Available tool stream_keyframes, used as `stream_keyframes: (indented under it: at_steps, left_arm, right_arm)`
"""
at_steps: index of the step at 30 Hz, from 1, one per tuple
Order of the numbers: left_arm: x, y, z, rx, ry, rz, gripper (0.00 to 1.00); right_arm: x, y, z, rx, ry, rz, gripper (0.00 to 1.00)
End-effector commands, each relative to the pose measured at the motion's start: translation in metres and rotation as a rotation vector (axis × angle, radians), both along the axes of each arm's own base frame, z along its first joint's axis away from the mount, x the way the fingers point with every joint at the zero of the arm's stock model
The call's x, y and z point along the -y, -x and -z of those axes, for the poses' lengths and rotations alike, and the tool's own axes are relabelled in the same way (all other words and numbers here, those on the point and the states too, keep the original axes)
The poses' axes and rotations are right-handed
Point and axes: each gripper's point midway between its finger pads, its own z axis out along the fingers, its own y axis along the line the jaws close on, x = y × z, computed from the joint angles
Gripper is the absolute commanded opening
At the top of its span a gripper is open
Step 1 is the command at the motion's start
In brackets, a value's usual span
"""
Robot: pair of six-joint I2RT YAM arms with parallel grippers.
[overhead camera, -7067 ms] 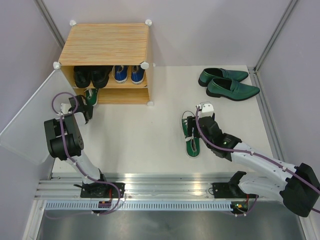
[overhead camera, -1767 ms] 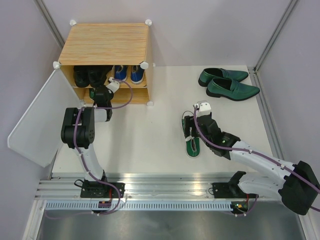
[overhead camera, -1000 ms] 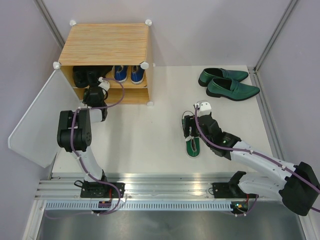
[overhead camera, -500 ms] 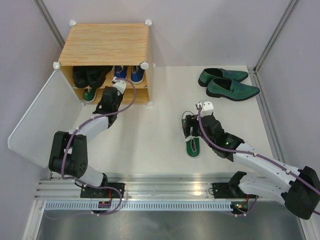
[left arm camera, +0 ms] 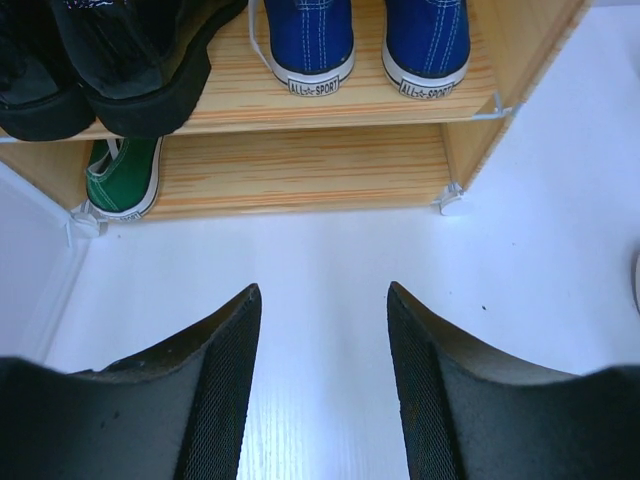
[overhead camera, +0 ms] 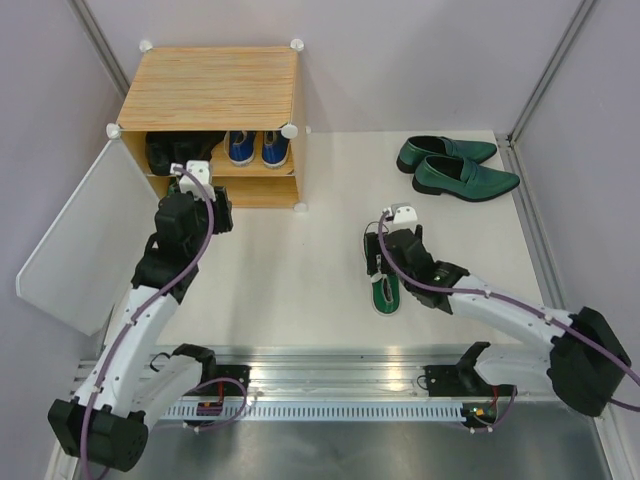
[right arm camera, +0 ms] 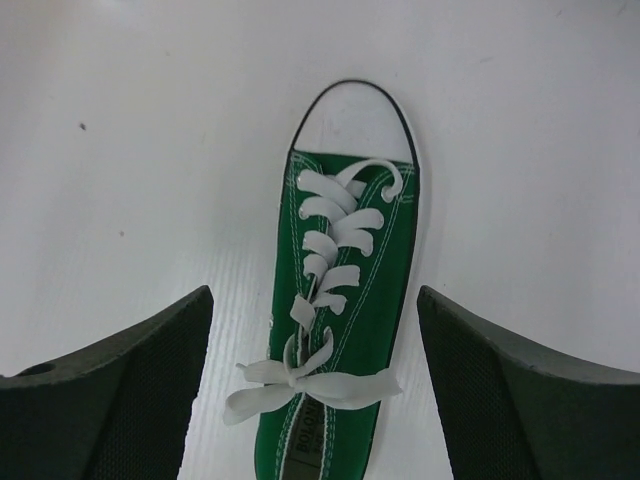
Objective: Place and organize the shoes in the shoe cabinet
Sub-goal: Pick up the shoe from the center of the board.
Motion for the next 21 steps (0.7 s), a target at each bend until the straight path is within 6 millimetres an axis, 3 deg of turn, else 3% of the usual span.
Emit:
stream_keyframes:
  at_steps: [1,2,6,7,8,9,10,13,14,19,21]
  left_arm:
    - [0.004,0.023,0.017,-0.062,0.028,0.03,0.58]
    - [0.003,0.026,0.02,-0.058,0.016,0.039,0.59]
    - [-0.001,0.035,0.026,-0.026,0.008,0.033,0.59]
    - [0.0,0.037,0.024,-0.016,0.015,0.044,0.59]
    - [0.004,0.039,0.02,-0.01,0.03,0.062,0.59]
    - [0.006,0.04,0.017,-0.002,0.038,0.07,0.59]
    - [0.007,0.042,0.014,0.009,0.046,0.079,0.59]
    - [0.006,0.045,0.009,0.028,0.05,0.074,0.59]
    - [0.005,0.047,0.004,0.047,0.051,0.072,0.59]
    - [-0.003,0.056,-0.009,0.104,0.056,0.04,0.6]
    - [-0.007,0.061,-0.019,0.141,0.071,0.02,0.6]
  right_arm:
    - [-0.001,-0.008,0.021,-0.072,0.07,0.028,0.87]
    - [0.001,-0.009,0.036,-0.106,0.11,0.043,0.87]
    - [0.008,-0.013,0.063,-0.163,0.204,0.081,0.83]
    - [0.008,-0.013,0.066,-0.171,0.21,0.083,0.78]
    - [0.006,-0.013,0.07,-0.181,0.216,0.076,0.59]
    - [0.004,-0.014,0.067,-0.178,0.207,0.076,0.48]
    - [0.003,-0.014,0.06,-0.166,0.192,0.072,0.32]
    - [-0.002,-0.013,0.042,-0.143,0.158,0.038,0.05]
    - [-0.004,-0.013,0.029,-0.123,0.131,0.031,0.01]
    - [-0.025,-0.004,-0.023,-0.097,0.076,-0.072,0.01]
    - [-0.049,0.006,-0.048,-0.066,0.054,-0.154,0.01]
